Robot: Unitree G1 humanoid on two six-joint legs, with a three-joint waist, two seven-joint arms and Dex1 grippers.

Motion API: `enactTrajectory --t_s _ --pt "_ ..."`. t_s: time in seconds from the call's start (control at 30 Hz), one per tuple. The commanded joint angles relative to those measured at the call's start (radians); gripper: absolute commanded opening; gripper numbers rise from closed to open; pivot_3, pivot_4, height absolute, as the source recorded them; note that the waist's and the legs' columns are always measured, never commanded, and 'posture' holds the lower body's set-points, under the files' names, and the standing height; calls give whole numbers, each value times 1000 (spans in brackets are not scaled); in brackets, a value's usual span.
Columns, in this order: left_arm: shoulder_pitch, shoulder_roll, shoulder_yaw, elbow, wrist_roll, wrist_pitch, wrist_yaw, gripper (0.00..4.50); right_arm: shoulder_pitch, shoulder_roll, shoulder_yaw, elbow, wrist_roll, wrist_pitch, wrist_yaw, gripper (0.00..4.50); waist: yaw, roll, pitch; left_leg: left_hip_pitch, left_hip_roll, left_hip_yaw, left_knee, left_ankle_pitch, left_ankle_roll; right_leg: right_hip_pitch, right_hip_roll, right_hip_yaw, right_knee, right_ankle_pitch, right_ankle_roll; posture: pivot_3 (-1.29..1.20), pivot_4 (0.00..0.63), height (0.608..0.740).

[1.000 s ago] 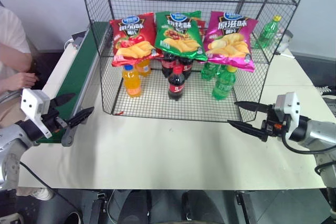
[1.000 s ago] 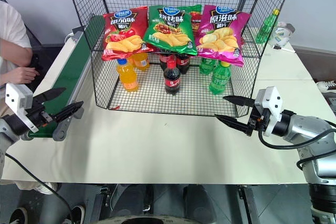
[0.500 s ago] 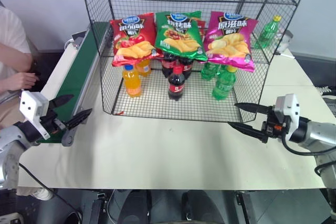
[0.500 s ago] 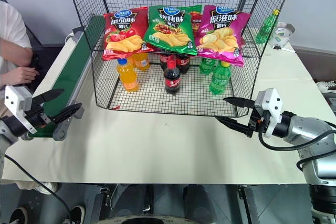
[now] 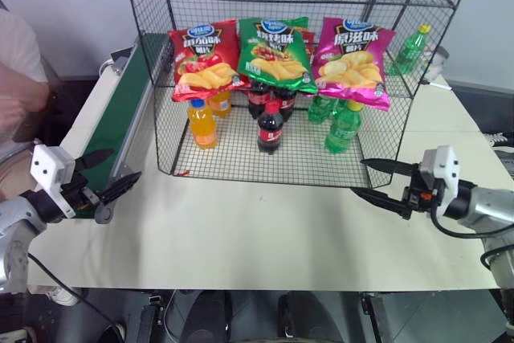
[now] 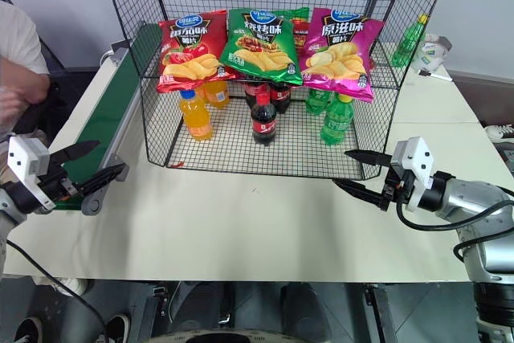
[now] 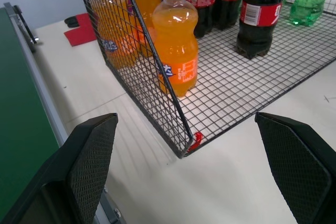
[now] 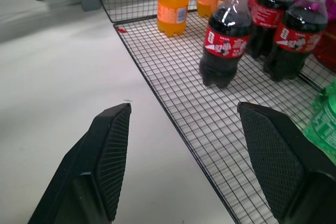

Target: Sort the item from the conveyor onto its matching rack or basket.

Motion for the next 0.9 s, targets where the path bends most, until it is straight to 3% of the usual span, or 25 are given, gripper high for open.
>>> enactTrajectory --t_s 0.03,0.9 --pt "-5 9 12 -26 -8 -17 -9 4500 4 5 -14 1 2 -30 8 3364 0 0 0 0 0 0 0 0 0 0 0 0 0 0 0 0 150 739" --pt "9 7 13 -26 -6 -45 -41 4500 0 -1 -1 8 -6 -49 8 3364 0 0 0 0 0 0 1 0 0 0 0 0 1 0 0 0 150 739"
